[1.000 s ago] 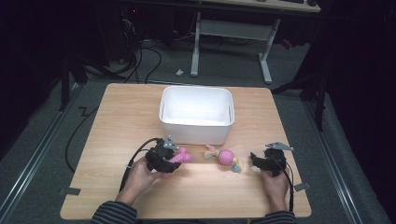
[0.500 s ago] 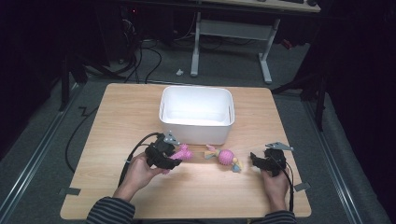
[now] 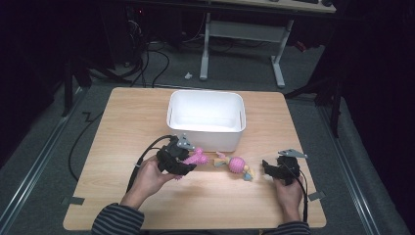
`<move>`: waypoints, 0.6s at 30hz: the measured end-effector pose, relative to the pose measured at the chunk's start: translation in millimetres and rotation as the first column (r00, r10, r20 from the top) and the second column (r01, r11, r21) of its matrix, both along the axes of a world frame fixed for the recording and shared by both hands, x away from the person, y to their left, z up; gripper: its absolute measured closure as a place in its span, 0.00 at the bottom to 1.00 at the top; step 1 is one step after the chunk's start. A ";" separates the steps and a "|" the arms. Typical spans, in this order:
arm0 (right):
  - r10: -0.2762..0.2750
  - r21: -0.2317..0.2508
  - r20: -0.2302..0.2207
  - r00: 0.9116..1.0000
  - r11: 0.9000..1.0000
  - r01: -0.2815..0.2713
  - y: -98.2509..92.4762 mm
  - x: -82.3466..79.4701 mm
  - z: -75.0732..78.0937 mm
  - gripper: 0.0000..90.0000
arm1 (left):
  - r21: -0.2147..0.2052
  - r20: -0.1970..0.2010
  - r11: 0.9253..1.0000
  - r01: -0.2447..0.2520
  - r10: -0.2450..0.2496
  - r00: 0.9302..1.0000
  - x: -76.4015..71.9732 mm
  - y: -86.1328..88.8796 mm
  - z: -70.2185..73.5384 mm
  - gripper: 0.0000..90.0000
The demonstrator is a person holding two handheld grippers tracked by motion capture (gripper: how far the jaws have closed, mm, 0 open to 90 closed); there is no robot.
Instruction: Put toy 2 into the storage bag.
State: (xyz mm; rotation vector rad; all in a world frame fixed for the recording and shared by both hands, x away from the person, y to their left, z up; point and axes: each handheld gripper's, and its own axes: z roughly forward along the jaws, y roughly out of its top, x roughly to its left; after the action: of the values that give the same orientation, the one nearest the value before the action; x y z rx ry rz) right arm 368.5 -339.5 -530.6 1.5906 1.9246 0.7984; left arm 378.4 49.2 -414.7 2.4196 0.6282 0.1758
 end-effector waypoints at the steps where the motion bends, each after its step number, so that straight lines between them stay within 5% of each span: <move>1: 0.000 0.000 0.000 1.000 1.000 0.000 0.0 0.0 0.0 0.29 | -0.006 0.003 1.000 0.002 -0.002 1.000 -0.4 -0.7 2.2 0.66; 3: 0.000 0.000 0.000 1.000 1.000 0.000 0.0 0.0 0.0 0.29 | -0.004 0.015 1.000 0.009 -0.009 1.000 -1.0 -2.1 4.5 0.66; 4: 0.000 0.000 0.000 1.000 1.000 0.000 0.0 0.0 0.0 0.29 | -0.006 0.052 1.000 0.012 -0.012 0.999 -2.5 -5.1 10.6 0.66; 11: 0.000 -0.001 -0.001 1.000 1.000 0.000 0.0 0.2 0.0 0.29 | -0.047 0.057 0.999 0.007 -0.004 0.998 1.8 -1.8 19.9 0.67; 18: 0.002 -0.001 0.000 1.000 1.000 -0.002 0.0 0.1 -0.1 0.29 | -0.089 0.088 0.996 -0.004 0.012 0.996 3.6 1.2 57.5 0.67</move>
State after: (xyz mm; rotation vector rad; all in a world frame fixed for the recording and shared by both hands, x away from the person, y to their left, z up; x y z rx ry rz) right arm 368.6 -339.5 -530.6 1.5886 1.9262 0.7988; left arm 382.0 50.4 -357.2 2.3112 0.5932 0.2518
